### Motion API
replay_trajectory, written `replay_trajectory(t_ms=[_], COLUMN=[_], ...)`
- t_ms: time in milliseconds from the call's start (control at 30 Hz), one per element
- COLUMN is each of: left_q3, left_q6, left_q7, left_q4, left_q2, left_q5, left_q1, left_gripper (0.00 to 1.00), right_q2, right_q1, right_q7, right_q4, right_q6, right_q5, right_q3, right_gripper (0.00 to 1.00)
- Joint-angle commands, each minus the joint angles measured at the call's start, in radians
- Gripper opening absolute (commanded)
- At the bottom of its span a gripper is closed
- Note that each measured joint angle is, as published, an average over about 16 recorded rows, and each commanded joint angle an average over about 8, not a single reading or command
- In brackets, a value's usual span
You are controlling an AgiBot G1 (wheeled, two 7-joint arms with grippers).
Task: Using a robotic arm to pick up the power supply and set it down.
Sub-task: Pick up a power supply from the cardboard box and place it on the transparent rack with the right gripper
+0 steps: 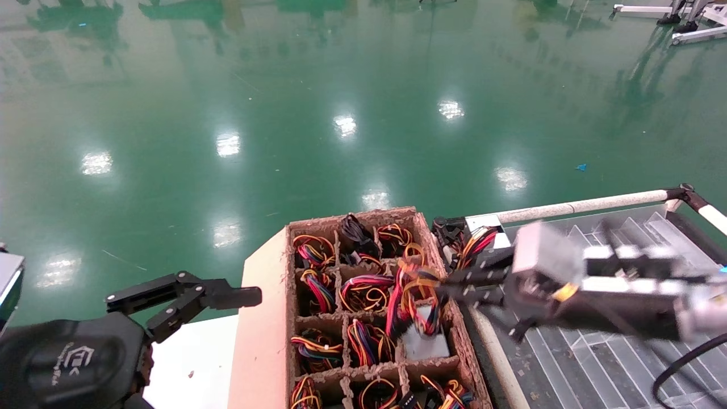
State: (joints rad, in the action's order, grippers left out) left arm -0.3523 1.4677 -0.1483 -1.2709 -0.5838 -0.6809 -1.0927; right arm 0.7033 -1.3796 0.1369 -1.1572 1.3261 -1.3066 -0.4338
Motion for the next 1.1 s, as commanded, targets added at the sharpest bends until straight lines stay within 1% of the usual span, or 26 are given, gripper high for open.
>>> replay_trajectory(t_ms=[33, 267, 467, 700, 867, 1100], left_q3=[0.0, 0.0, 0.0, 0.0, 0.0, -0.001], left_q6=[0.0, 0.0, 0.0, 0.0, 0.0, 0.0], left_q7=[0.0, 0.0, 0.0, 0.0, 0.0, 0.0], left_q4=[0.0, 0.0, 0.0, 0.0, 0.0, 0.0], left_q2=[0.0, 0.0, 0.0, 0.0, 0.0, 0.0], left_q5=[0.0, 0.0, 0.0, 0.0, 0.0, 0.0], left_q1=[0.0, 0.0, 0.0, 0.0, 0.0, 0.0], left_gripper=[1.0, 1.0, 1.0, 1.0, 1.0, 1.0], right_q2=[-0.015, -0.047, -0.07, -0.096, -0.112, -0.114], right_q1=[-0.009, -0.104, -0.211, -0.346, -0.429, -0.48], right_q7=[0.003, -0.005, -0.032, -0.082, -0.143, -0.249], right_q4=[-0.005, 0.032, 0.094, 0.197, 0.275, 0.371], right_q6=[0.005, 0.041, 0.081, 0.136, 0.165, 0.188], right_q5=[0.024, 0.093, 0.093, 0.045, -0.033, -0.127], right_q3=[0.017, 0.072, 0.091, 0.088, 0.063, 0.021], right_gripper=[0.0, 0.0, 0.0, 0.0, 0.0, 0.0])
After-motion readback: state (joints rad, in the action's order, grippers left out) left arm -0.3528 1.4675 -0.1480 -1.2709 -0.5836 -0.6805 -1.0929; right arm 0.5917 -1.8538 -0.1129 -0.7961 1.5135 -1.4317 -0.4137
